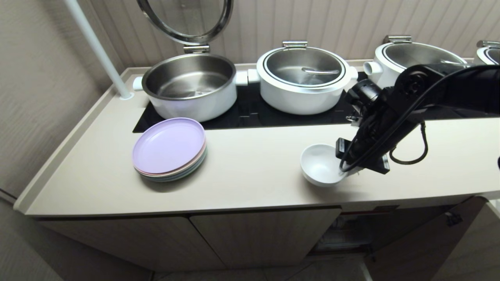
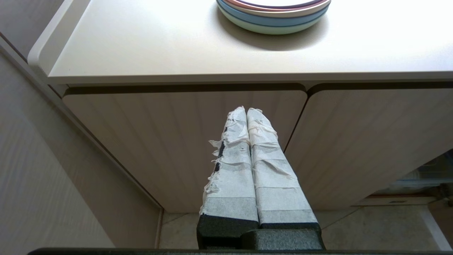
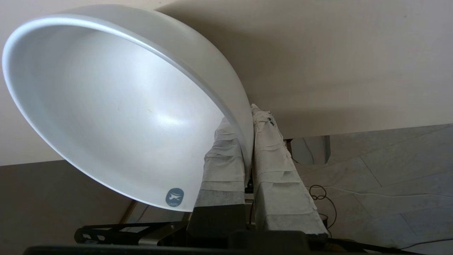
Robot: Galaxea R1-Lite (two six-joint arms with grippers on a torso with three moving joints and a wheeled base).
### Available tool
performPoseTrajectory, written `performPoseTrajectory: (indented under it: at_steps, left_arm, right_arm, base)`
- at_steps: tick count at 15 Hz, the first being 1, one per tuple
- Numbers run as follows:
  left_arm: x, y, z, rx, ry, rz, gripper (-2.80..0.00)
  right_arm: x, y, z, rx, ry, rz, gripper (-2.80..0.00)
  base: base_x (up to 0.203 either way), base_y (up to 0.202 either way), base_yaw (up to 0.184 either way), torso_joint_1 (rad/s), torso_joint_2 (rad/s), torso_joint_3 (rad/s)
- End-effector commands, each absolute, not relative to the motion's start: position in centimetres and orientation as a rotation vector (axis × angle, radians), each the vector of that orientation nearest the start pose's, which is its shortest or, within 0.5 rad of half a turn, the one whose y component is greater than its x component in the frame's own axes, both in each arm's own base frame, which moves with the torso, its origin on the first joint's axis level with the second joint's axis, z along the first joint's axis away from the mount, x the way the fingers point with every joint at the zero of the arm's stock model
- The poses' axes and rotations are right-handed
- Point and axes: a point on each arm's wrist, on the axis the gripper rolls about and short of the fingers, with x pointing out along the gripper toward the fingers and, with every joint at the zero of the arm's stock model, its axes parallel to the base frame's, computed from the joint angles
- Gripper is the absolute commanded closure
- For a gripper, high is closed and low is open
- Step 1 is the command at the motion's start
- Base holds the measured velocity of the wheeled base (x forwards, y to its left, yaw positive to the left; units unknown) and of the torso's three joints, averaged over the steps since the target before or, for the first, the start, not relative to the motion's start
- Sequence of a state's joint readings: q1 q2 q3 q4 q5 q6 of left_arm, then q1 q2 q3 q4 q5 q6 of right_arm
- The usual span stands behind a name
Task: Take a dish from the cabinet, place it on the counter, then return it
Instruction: Place it on the table, then pick up the bowl from the table
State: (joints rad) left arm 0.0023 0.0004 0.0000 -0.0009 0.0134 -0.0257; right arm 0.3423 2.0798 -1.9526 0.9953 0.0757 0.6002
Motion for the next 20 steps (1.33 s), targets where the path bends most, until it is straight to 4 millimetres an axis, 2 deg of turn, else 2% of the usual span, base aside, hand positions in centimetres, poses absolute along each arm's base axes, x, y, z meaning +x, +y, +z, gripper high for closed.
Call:
performPoseTrajectory:
  at_steps: [1, 2, 11, 15, 20]
  left_arm:
    - [-2.3, 0.0, 7.5, -0.026, 0.0, 0.017, 0.0]
    - [-2.3, 0.0, 7.6, -0.026, -0.002, 0.017, 0.0]
    - [-2.3, 0.0, 7.6, -0.026, -0.002, 0.017, 0.0]
    - [-2.3, 0.0, 7.5, -0.026, 0.0, 0.017, 0.0]
    - [-2.3, 0.0, 7.6, -0.026, -0.001, 0.017, 0.0]
  right_arm:
    - [35.1, 12.7, 22.2, 0.378, 1.19, 0.018, 0.0]
    - [35.1, 12.6, 22.2, 0.375, 1.19, 0.013, -2.8]
    - [35.2, 12.7, 22.1, 0.37, 1.184, 0.011, -2.8]
    - [34.9, 13.1, 22.2, 0.282, 1.134, -0.063, -2.8]
    - [34.2, 13.0, 23.7, 0.291, 1.074, -0.037, -2.8]
  base:
    - [0.0, 0.0, 0.0, 0.0, 0.0, 0.0]
    - [0.0, 0.0, 0.0, 0.0, 0.0, 0.0]
    - [0.0, 0.0, 0.0, 0.0, 0.0, 0.0]
    - [0.0, 0.0, 0.0, 0.0, 0.0, 0.0]
    - [0.0, 0.0, 0.0, 0.0, 0.0, 0.0]
